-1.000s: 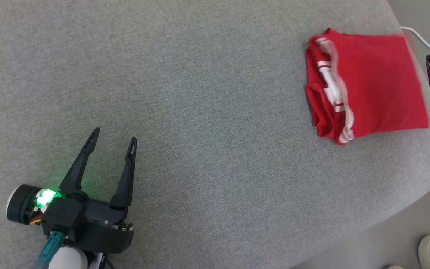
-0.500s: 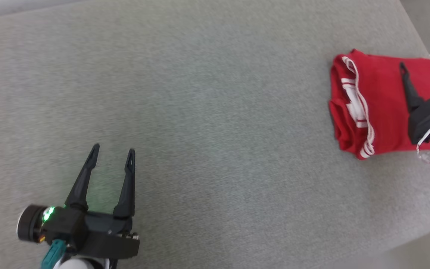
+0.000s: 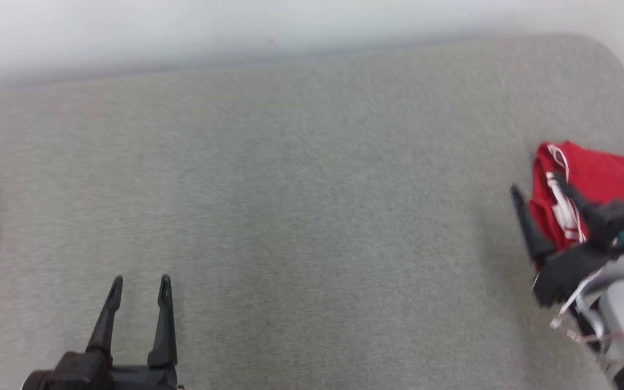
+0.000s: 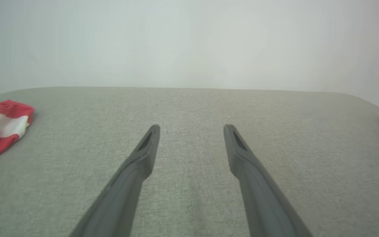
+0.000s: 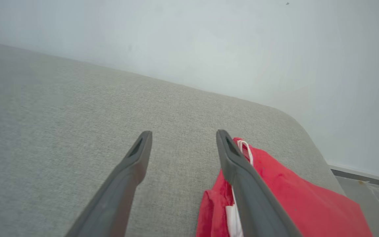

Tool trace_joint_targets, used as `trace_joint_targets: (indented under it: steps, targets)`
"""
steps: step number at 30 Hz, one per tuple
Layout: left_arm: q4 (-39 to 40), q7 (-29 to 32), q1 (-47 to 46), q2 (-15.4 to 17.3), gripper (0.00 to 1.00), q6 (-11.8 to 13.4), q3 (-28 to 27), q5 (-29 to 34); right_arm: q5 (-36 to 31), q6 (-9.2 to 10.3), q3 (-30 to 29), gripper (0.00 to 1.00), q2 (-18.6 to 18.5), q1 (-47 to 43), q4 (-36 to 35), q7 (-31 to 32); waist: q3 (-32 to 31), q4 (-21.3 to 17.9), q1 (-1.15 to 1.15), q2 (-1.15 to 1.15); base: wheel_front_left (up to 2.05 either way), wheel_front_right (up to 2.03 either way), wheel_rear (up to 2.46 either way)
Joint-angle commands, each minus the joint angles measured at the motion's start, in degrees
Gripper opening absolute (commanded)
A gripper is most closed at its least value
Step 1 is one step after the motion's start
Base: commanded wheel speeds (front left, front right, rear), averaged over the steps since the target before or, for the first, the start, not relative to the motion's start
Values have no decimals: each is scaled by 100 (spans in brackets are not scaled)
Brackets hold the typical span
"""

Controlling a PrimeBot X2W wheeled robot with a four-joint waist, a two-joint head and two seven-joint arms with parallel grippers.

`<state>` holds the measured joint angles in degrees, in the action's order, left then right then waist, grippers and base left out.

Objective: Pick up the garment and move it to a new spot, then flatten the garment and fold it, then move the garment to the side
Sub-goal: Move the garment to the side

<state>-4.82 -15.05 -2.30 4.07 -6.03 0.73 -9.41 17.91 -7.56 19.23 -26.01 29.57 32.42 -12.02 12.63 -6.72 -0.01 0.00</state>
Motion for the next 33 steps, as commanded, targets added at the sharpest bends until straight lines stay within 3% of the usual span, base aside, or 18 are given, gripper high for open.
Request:
trace_joint_targets:
  steps: [1,9,21,33]
  targets:
    - [-36,-17,125,-27,100,0,-29,-6,46,16,-37,100,45,-216,-91,1,-618,576,1,0,0,0,0]
    - [-241,-17,479,-85,100,-30,-202,16,91,16,-531,100,588,-1399,-743,31,-1191,877,1,0,0,0,0]
    - [-474,-17,737,-114,100,-49,-440,27,-74,16,-1268,100,1543,-2499,-1149,-29,-1442,789,1,0,0,0,0]
    - [-572,-17,737,-120,100,-41,-383,-78,-290,16,-1656,100,1742,-2752,-1470,71,-1413,612,1,0,0,0,0]
